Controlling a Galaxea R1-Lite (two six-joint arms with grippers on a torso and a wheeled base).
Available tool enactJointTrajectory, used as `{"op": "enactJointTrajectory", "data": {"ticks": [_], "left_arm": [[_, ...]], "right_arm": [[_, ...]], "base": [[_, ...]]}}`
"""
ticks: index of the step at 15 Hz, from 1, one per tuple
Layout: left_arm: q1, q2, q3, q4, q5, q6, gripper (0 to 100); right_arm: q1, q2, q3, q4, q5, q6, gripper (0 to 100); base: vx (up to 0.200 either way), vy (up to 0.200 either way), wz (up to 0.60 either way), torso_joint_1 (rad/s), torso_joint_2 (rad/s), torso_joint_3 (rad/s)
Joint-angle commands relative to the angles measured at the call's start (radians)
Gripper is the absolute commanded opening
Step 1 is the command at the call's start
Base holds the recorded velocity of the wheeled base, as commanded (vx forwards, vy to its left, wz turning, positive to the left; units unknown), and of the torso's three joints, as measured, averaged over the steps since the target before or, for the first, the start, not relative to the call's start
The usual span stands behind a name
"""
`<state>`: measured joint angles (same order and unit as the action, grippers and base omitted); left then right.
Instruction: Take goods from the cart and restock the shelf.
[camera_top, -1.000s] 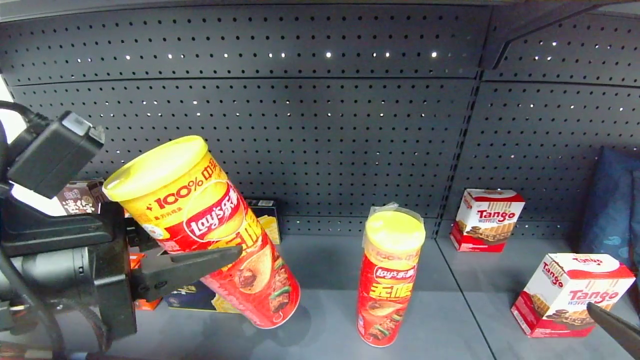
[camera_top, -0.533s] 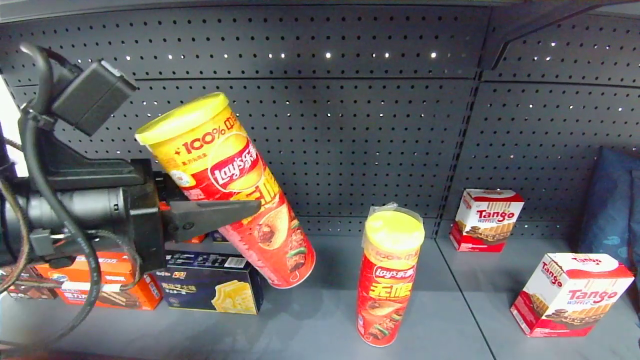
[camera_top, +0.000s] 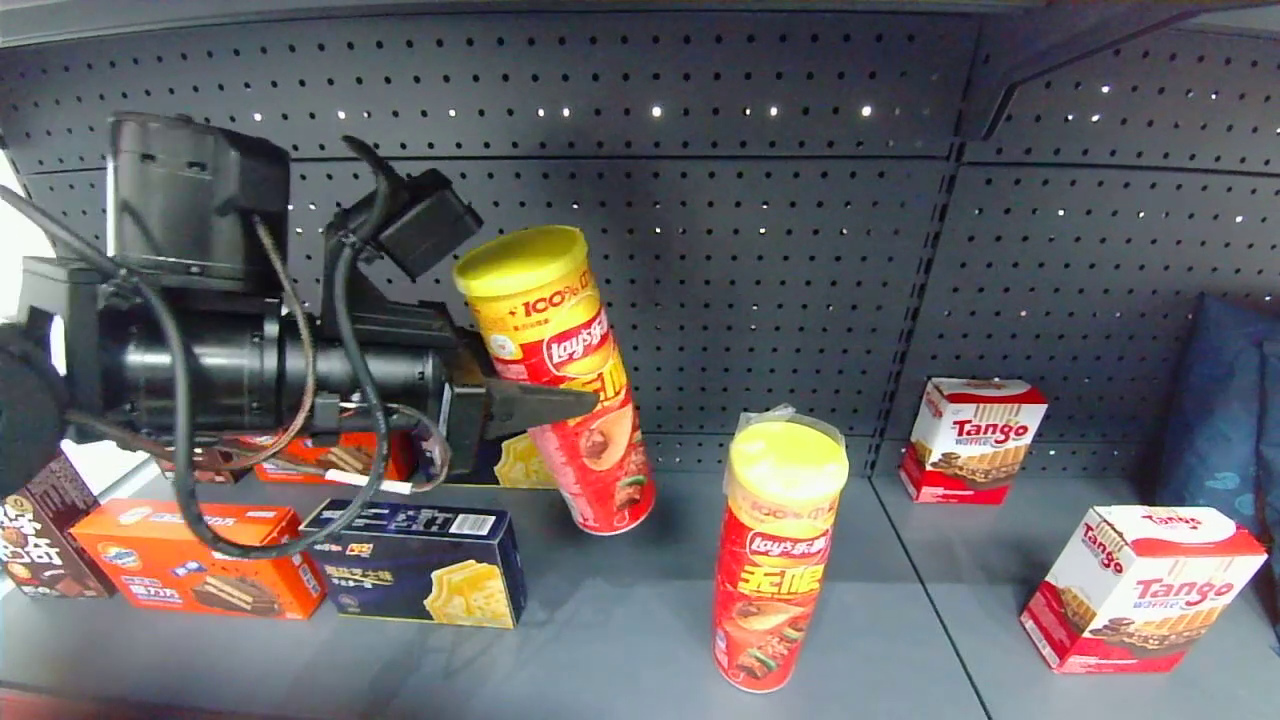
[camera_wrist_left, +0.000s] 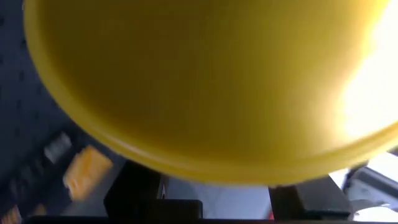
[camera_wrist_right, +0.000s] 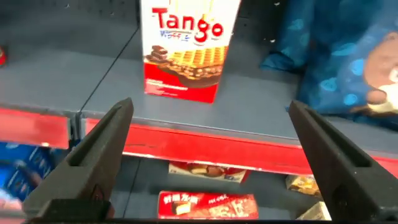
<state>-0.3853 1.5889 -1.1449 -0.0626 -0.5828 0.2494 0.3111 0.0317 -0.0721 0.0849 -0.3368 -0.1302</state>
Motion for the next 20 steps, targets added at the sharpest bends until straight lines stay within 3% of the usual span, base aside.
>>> {"op": "enactJointTrajectory", "data": {"ticks": [1, 3, 4, 7, 10, 13, 20], "left_arm": [[0.014, 0.166, -0.13, 0.004, -0.023, 0.047, 0], [0.014, 0.233, -0.194, 0.004, -0.023, 0.051, 0], [0.014, 0.261, -0.214, 0.004, -0.023, 0.07, 0], [0.02, 0.338, -0.257, 0.026, -0.032, 0.186, 0], [0.014, 0.368, -0.325, 0.176, -0.046, 0.249, 0], [0.0, 0.382, -0.378, 0.253, -0.049, 0.251, 0], [-0.014, 0.488, -0.426, 0.239, -0.097, 0.255, 0]], "right_arm": [[-0.001, -0.032, 0.003, -0.002, -0.019, 0.003, 100], [-0.001, -0.032, 0.003, -0.002, -0.022, 0.004, 100], [-0.001, -0.032, 0.003, -0.002, -0.022, 0.004, 100], [-0.001, -0.032, 0.005, -0.002, -0.021, 0.004, 100], [-0.001, -0.032, 0.005, -0.002, -0.022, 0.006, 100], [-0.001, -0.032, 0.005, -0.002, -0.021, 0.004, 100], [-0.001, -0.032, 0.005, -0.004, -0.022, 0.001, 100]], "base": [[0.0, 0.0, 0.0, 0.0, 0.0, 0.0], [0.0, 0.0, 0.0, 0.0, 0.0, 0.0], [0.0, 0.0, 0.0, 0.0, 0.0, 0.0], [0.0, 0.0, 0.0, 0.0, 0.0, 0.0], [0.0, 0.0, 0.0, 0.0, 0.0, 0.0], [0.0, 0.0, 0.0, 0.0, 0.0, 0.0], [0.0, 0.0, 0.0, 0.0, 0.0, 0.0]]}}
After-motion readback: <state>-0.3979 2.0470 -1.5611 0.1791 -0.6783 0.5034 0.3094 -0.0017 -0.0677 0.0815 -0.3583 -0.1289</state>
